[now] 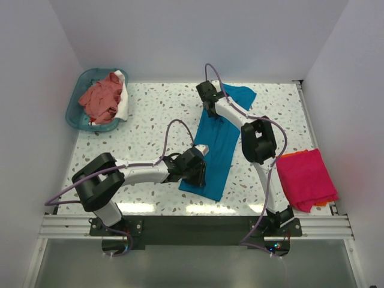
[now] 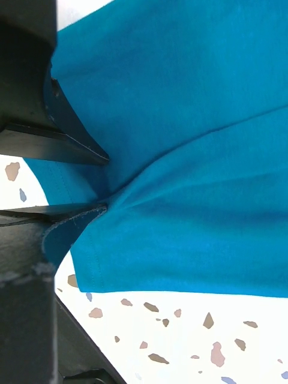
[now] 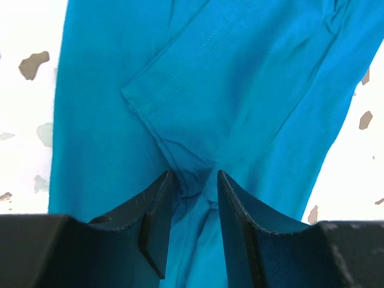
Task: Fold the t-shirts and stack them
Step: Fold the tshirt
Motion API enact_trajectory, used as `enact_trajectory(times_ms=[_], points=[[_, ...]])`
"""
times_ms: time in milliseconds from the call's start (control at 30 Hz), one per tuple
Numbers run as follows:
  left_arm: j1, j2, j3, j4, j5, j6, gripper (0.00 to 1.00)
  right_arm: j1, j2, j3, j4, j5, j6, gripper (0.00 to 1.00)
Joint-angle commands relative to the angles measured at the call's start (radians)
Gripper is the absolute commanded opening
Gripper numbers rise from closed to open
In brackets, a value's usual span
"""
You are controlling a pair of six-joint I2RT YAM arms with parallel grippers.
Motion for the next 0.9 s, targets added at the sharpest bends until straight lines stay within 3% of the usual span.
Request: enact_trajectory(times_ms=[0, 233, 367, 533, 867], points=[[-0.012, 0.01, 0.039, 0.033, 0.02, 0.008, 0.37, -0.011, -0.005, 0.045, -0.003, 0.052, -0.027, 0.39], [-0.028, 0.03, 0.054, 0.041, 0.032, 0.011, 0.37, -0.025, -0.007, 0.032, 0.0, 0.055, -0.015, 0.32], [-0.034, 0.03, 0.059, 0.039, 0.034, 0.011, 0.37, -0.036, -0.023, -0.004, 0.007, 0.053, 0.007, 0.2], [-0.037, 0.026, 0.063, 0.036, 0.034, 0.018, 0.38, -0.048, -0.072, -0.07, 0.038, 0.038, 0.042, 0.11], [-0.051, 0.032, 0.06, 0.038, 0.041, 0.026, 0.35, -0.109, -0.171, -0.186, 0.082, -0.054, 0.12, 0.06]])
